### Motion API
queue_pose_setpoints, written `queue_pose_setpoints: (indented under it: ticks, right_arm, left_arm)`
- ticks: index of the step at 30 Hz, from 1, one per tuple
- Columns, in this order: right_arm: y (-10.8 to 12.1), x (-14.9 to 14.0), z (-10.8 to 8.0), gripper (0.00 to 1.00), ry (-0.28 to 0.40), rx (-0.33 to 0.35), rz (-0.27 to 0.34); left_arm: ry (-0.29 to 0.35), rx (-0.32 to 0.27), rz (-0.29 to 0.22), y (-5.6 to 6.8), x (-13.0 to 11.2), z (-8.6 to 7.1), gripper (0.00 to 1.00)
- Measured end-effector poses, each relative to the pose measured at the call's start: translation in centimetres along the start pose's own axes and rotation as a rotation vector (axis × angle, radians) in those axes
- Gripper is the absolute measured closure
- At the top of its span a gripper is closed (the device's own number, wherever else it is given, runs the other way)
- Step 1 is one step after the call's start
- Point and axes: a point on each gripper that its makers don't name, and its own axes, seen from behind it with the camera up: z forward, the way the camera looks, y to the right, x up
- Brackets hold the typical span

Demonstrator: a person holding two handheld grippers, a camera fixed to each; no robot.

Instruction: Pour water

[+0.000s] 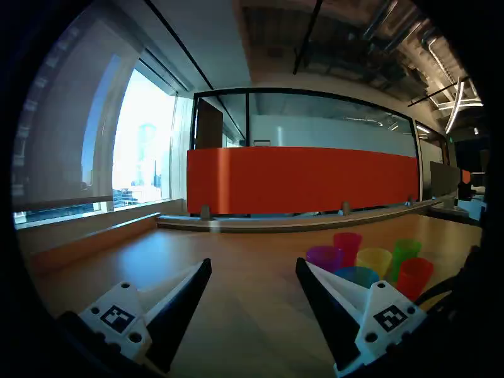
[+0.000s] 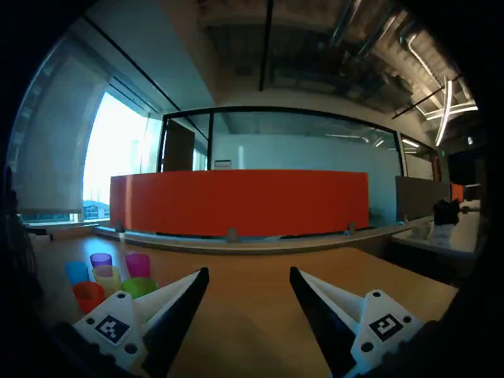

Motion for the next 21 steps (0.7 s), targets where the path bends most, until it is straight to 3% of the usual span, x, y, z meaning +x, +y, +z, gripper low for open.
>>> queue_pose_setpoints:
  ticks: [9,21]
  right_arm:
    - [0.7,-1.8,0.1,0.01,-0.025,-0.010,0.033]
    - [0.7,-2.3,0.3,0.01,-0.052,-0.020,-0.008]
  left_arm:
    - [0.000,0.000,0.000,0.0,0.0,0.0,0.00]
    - [0.000,0.000,0.000,0.1,0.0,0.0,0.00]
